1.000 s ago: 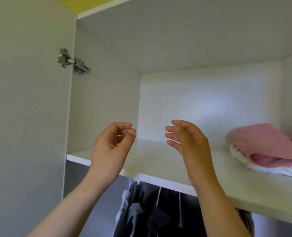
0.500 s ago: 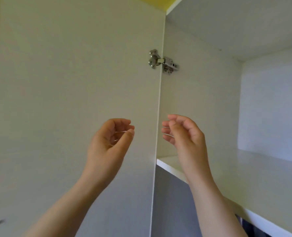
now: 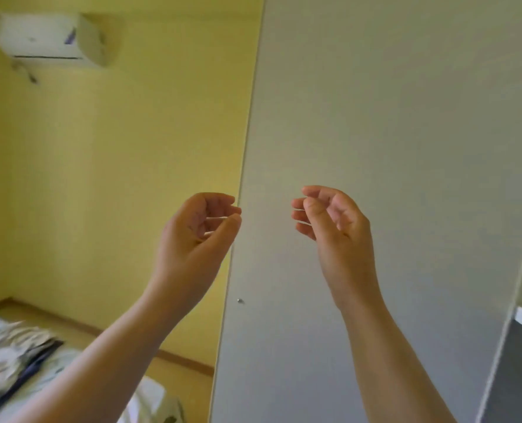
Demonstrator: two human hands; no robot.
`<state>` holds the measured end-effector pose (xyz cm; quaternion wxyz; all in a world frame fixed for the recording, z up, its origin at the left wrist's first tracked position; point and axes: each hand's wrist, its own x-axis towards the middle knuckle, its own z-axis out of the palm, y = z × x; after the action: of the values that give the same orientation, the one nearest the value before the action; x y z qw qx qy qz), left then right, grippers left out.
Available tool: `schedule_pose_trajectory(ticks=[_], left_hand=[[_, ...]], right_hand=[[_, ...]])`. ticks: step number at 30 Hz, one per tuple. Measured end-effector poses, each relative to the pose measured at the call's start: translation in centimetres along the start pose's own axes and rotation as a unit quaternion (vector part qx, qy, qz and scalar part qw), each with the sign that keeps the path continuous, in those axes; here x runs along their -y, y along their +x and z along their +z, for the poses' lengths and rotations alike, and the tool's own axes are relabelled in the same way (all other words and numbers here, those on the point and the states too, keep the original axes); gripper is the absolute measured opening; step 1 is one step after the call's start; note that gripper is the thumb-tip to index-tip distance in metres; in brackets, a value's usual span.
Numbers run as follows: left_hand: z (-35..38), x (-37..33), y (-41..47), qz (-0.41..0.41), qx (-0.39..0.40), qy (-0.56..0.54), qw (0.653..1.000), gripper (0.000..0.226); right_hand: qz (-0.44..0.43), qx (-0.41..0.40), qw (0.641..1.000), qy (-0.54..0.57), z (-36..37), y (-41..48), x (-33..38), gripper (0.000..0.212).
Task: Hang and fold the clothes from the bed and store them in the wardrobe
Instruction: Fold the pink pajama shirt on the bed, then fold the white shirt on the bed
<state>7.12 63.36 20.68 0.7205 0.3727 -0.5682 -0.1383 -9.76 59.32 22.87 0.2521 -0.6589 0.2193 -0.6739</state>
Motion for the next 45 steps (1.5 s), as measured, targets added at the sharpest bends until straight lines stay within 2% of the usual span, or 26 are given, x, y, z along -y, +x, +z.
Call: schedule_pose_trajectory(ticks=[8, 15, 21, 33, 41, 45], left_hand=[[-11.7, 2.8, -0.9, -0.02, -0.076, 0.097, 0.992, 0.025], [-21.8, 8.2, -1.6, -0.063, -0.097, 0.146, 0.983, 0.021], [-27.1, 15.0, -1.8, -0.131, -0.099, 0.18, 0.97, 0.017], [-25.4, 31.1, -0.2, -0.294, -0.097, 0.176, 0.934, 0.015], [-23.0, 39.3, 2.1, -0.361, -0.09, 0.171, 0.912, 0.017], [-24.0, 43.7, 4.5, -0.378, -0.096, 0.16, 0.907, 0.017]], right_hand=[[0.027, 0.082, 0.995, 0.049, 11.5, -2.1, -2.3, 0.012], [0.083, 0.109, 0.989, 0.057, 21.0, -5.6, -6.8, 0.012], [0.161, 0.124, 0.978, 0.046, 26.3, -8.5, -13.1, 0.012], [0.304, 0.157, 0.94, -0.015, 27.8, -7.1, -30.7, 0.011], [0.376, 0.211, 0.902, -0.029, 30.3, -6.2, -40.0, 0.012], [0.392, 0.229, 0.89, -0.048, 32.7, -4.8, -44.2, 0.014]])
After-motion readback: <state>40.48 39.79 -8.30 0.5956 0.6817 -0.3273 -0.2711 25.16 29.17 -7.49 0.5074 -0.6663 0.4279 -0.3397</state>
